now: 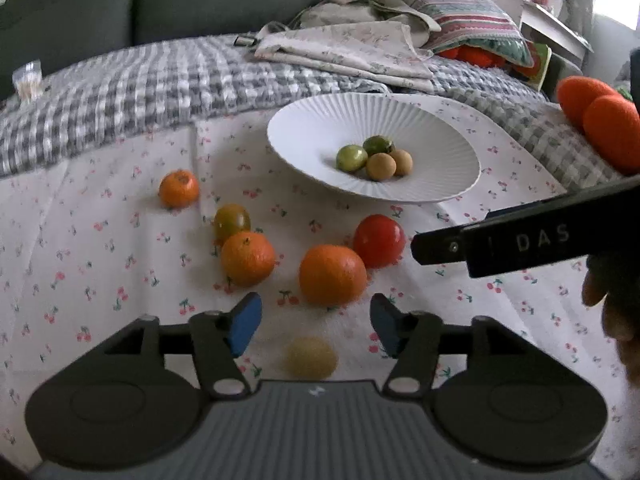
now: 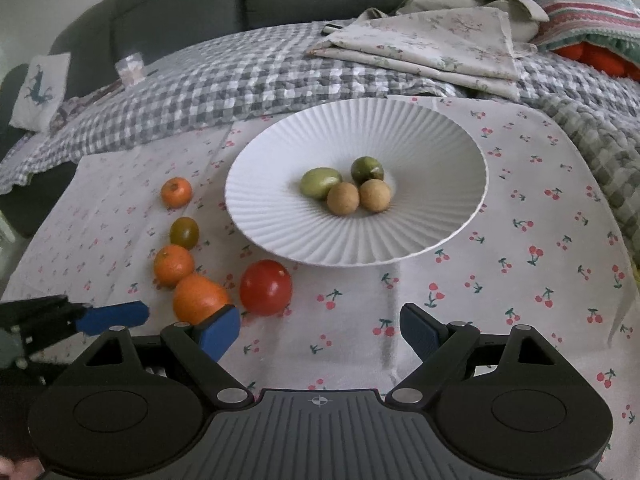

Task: Organize fruits
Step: 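Grasp the red tomato with the right tool while the left tool grasps an orange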

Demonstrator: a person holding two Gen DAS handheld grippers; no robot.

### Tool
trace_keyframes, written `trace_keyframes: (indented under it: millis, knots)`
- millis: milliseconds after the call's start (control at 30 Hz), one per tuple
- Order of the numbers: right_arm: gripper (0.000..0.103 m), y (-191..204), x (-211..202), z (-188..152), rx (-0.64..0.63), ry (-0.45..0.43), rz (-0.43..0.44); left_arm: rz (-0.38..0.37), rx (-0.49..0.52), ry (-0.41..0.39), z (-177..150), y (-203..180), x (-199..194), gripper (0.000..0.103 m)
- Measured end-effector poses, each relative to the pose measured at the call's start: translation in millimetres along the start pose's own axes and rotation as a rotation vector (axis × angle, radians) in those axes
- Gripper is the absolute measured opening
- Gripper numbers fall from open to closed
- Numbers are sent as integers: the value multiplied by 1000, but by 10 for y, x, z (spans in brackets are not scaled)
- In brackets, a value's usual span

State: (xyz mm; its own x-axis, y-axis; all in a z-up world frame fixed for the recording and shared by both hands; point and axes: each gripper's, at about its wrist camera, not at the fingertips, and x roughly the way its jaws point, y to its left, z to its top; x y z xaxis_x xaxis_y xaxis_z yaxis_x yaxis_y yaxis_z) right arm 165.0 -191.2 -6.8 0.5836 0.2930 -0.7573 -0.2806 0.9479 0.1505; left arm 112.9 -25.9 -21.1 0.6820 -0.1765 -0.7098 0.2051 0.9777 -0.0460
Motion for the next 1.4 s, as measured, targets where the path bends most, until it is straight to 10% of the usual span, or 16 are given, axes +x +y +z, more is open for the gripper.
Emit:
trace_keyframes:
  millis: [200,333,833,1100,1400]
  knots:
    - [89,-32,23,9,24,4,7,13,24,-50,57,-43,63,68]
    - [89,-53,35,26,48,-11,-3,-28,24,-51,110,-39,194,35]
    - [86,129,311,50,48,-46,94,-13,-153,-11,152,332,-83,33]
    - [35,279,419,21,-53,-32,99,20,-259,-45,188,601,-164,33]
    - [35,265,291,55,-9,-36,130,25,-299,-66,200,716,-202,33]
